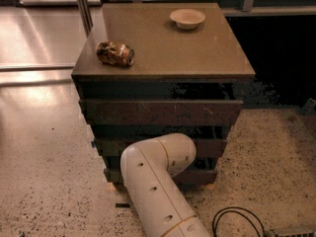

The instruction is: Close bottom drawer

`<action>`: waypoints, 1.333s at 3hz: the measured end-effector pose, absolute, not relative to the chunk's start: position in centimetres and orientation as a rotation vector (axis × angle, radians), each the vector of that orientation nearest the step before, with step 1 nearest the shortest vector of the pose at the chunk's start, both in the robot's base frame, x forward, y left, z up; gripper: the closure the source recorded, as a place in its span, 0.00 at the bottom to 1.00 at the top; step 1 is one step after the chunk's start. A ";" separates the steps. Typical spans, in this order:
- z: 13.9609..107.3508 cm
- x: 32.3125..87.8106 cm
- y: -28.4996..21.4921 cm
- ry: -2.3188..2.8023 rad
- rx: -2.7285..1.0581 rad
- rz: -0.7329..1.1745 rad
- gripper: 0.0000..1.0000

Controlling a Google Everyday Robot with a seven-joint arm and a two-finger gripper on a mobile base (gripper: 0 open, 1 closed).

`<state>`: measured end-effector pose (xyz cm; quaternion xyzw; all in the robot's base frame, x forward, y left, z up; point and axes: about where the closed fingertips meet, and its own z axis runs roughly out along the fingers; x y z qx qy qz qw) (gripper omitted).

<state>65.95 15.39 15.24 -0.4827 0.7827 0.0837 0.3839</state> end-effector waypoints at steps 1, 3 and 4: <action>14.7 66.6 14.5 2.010 -1.207 0.197 1.00; 14.5 67.5 12.4 2.036 -1.144 0.162 1.00; 15.2 69.3 11.5 2.029 -1.090 0.164 1.00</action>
Offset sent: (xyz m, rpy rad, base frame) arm 0.0114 -0.0359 -0.0138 -0.0082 0.0098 -0.0957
